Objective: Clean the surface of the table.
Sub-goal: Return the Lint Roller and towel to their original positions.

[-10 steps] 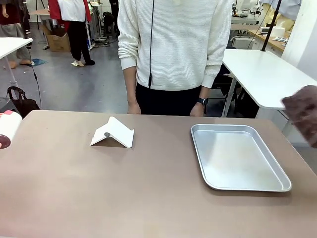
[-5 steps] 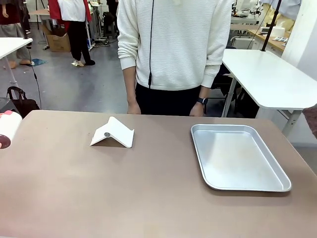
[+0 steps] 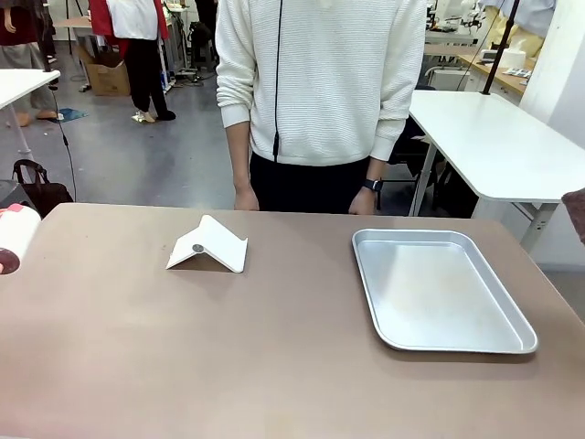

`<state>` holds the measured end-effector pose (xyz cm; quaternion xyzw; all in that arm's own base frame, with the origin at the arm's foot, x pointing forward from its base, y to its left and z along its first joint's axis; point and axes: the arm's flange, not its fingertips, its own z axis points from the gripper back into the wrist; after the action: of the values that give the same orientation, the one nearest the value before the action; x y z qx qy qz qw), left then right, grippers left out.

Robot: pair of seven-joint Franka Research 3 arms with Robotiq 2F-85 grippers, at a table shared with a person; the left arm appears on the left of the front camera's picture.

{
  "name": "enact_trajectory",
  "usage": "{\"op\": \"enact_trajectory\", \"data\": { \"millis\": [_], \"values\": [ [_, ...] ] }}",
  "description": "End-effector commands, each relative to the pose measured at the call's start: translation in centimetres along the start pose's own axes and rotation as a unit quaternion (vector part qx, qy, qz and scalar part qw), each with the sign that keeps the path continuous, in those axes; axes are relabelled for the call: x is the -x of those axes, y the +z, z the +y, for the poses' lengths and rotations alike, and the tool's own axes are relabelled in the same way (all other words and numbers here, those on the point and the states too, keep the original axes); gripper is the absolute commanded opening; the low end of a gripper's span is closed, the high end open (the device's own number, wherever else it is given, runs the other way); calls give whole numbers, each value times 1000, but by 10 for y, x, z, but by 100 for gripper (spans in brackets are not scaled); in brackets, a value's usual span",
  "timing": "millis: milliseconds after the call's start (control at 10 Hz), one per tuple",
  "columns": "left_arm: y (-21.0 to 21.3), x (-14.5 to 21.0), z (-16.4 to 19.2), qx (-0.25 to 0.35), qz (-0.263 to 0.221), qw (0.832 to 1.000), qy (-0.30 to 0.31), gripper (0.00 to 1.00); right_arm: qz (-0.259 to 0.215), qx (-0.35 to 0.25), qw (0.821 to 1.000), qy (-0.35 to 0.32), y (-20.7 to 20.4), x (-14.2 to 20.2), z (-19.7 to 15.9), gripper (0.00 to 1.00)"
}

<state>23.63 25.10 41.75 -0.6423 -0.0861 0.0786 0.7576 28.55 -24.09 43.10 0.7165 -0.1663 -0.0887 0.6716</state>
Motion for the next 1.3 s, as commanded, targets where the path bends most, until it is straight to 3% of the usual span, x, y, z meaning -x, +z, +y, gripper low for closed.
{"op": "enact_trajectory", "data": {
  "millis": [0,800,900,1100,1200],
  "values": [
    [-1,-1,-5,6,-6,1000,5,22,3,-2,1000,-1,0,2,4,7],
    [-1,-1,-5,6,-6,1000,5,22,0,0,1000,0,0,0,0,7],
    [0,0,0,0,0,1000,0,22,-24,12,1000,15,5,11,5,7],
    [-24,-11,-38,17,-2,1000,-14,22,-61,39,996,44,-31,11,16,7],
    [-46,-19,-60,2,19,1000,-24,22,-46,47,996,62,-59,12,21,7]
  ]
}}
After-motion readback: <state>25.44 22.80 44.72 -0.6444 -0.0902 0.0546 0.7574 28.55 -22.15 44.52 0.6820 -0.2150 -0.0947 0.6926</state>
